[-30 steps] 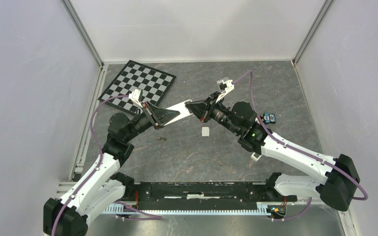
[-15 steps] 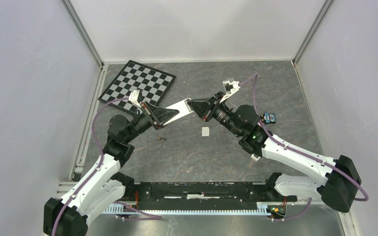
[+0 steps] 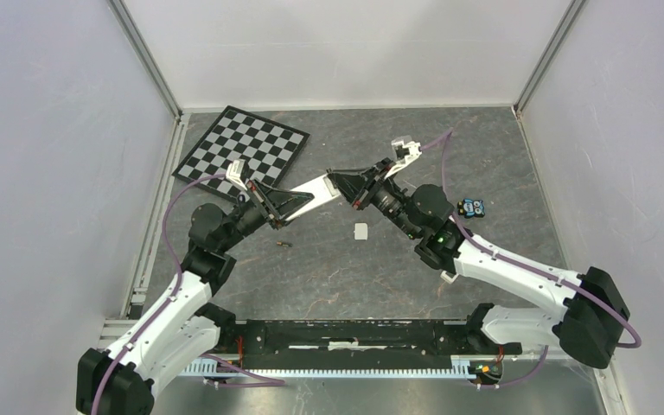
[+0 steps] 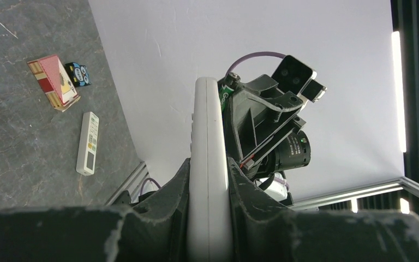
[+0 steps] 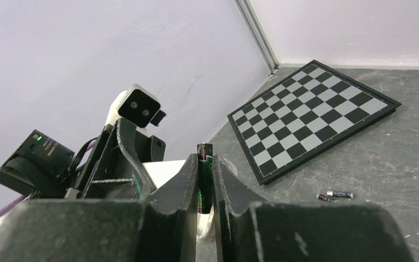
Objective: Load the batteries into the remote control
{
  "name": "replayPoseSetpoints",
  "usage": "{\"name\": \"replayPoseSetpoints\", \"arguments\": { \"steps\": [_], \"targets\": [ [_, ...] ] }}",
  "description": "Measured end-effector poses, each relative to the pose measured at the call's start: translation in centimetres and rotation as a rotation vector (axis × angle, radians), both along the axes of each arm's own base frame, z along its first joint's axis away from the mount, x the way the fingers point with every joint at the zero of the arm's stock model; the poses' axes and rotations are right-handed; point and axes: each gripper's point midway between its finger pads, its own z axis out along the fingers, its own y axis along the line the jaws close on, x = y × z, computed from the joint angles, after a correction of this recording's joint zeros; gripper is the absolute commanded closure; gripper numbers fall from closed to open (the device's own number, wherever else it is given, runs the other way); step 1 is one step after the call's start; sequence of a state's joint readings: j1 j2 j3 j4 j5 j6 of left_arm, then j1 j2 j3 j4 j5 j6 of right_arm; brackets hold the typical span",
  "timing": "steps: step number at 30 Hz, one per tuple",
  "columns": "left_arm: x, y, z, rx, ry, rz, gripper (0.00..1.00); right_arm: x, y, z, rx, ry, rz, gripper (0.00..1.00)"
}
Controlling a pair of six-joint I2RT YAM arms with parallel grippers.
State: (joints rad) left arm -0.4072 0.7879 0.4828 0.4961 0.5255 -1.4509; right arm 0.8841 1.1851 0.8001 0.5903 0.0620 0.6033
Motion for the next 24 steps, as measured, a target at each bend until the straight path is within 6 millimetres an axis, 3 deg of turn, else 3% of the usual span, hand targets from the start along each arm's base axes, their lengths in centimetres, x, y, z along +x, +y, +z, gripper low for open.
{"name": "replayPoseSetpoints", "arguments": {
  "steps": [24],
  "targets": [
    [0.1,0.02,-0.17,-0.021,0.018,-0.002,0.98,-0.16,0.75,0.05,0.005,0.008,-0.032,0.75]
  ]
}}
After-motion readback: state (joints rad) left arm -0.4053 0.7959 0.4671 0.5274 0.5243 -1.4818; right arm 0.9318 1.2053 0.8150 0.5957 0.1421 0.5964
